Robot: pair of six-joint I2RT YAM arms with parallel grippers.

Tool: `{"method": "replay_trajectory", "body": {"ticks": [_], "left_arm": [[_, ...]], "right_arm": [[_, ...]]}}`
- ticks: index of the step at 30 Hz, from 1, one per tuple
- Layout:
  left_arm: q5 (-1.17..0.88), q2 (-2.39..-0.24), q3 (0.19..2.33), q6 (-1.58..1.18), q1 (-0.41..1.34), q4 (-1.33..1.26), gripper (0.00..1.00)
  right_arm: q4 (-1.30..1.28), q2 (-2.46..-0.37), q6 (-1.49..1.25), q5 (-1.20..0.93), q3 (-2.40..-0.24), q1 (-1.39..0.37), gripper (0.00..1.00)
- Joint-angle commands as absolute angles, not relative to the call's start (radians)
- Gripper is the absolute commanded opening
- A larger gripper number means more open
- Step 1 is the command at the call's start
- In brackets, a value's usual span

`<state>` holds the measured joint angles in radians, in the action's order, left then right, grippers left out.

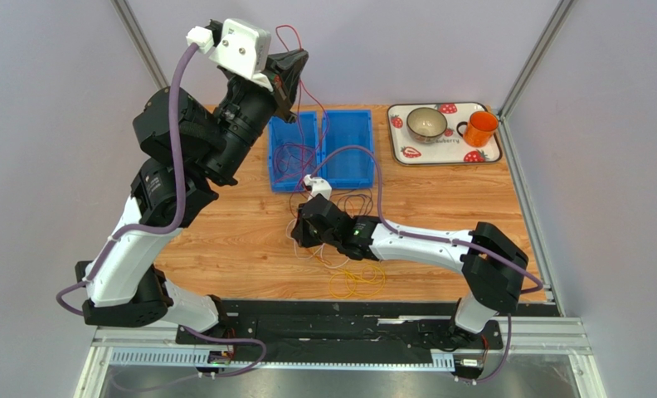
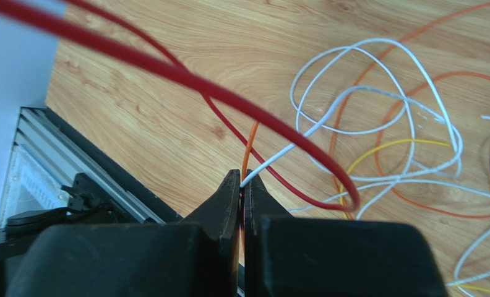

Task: Untangle the cables

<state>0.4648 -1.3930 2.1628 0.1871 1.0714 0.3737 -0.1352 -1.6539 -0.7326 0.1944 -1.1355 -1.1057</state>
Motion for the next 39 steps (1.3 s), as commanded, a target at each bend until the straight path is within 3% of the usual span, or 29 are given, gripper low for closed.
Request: {"method": "replay_trajectory", "body": {"ticks": [1, 7, 15, 22, 29, 39], "left_arm": [[0.521, -1.42, 2.278, 0.273, 1.066, 0.394, 0.0], [0.653, -1.47, 2.384, 0.466, 1.046, 0.367, 0.0], [0.724, -1.496, 2.534, 0.566, 0.98, 0.318, 0.0], [0.742, -1.476, 2.543, 0.641, 0.969, 0.253, 0.0], [0.796, -1.467, 2.537, 0.703, 0.962, 0.218, 0.0], [0.814, -1.399, 2.441, 0.729, 0.933, 0.19, 0.0]], "right_arm": [[-0.187, -1.556, -0.73, 0.276, -1.05, -1.112, 0.0], [-0.218, -1.413, -0.753, 0.299, -0.847, -1.06, 0.0], [-0.267, -1.272, -0.787, 0.241, -0.644, -0.855, 0.0], [-0.31, -1.287, -0.788, 0.183, -0.624, -0.674, 0.0], [-0.278, -1.333, -0.85, 0.019, -0.56, -0.344, 0.0], [-0.322, -1.35, -0.884, 0.04, -0.606, -0.154, 0.0]]}}
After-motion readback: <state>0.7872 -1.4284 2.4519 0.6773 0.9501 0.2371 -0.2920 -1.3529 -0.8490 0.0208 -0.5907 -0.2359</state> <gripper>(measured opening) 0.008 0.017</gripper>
